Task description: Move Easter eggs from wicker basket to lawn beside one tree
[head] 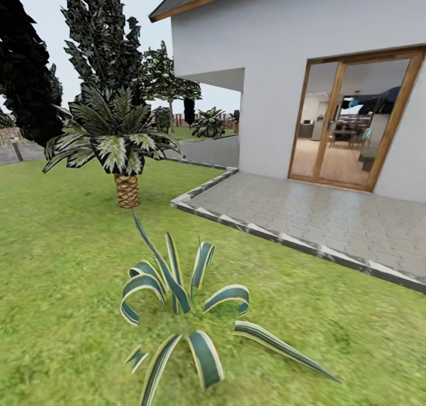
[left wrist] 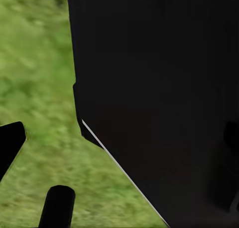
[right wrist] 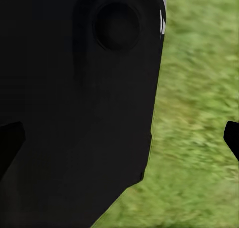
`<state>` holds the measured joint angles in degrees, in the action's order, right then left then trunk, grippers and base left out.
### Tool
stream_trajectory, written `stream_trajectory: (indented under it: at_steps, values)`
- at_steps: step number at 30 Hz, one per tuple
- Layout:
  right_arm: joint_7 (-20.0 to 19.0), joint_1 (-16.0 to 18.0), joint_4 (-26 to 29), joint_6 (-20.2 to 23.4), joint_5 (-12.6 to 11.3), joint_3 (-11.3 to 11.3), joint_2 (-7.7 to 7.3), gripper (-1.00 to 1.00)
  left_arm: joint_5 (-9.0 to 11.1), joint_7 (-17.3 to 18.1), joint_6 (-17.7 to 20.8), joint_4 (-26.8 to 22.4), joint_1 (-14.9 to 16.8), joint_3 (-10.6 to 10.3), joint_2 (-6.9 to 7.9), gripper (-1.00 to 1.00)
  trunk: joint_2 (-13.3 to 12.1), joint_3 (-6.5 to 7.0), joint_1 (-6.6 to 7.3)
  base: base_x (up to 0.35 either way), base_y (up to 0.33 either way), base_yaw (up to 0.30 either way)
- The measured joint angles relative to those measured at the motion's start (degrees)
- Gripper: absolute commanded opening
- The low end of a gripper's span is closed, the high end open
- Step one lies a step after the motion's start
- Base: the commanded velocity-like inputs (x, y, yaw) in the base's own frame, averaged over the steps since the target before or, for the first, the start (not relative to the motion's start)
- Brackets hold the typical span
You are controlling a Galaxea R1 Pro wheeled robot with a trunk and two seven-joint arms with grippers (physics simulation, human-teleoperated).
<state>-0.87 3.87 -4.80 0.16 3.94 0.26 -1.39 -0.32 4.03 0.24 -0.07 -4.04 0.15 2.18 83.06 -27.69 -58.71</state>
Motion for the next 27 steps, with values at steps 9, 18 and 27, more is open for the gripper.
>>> stream_trajectory:
  at_steps: [9,18,27]
  values:
    - [0.04,0.01,-0.01,0.0,-0.04,0.0,0.0,1.0,0.0,0.01,0.01,-0.01,-0.01,0.0,0.06,1.0,0.0,0.0,0.0,0.181,0.144,-0.185]
    - [0.07,0.0,-0.01,0.0,0.05,0.0,0.0,1.0,0.0,0.07,0.07,-0.01,-0.01,0.0,0.09,1.0,0.0,0.0,-0.01,0.123,0.312,-0.007]
    - [0.03,-0.01,0.0,0.0,0.12,0.0,-0.01,1.0,0.0,0.03,0.04,0.0,0.0,0.0,0.09,1.0,-0.01,0.0,-0.02,0.069,0.29,-0.061]
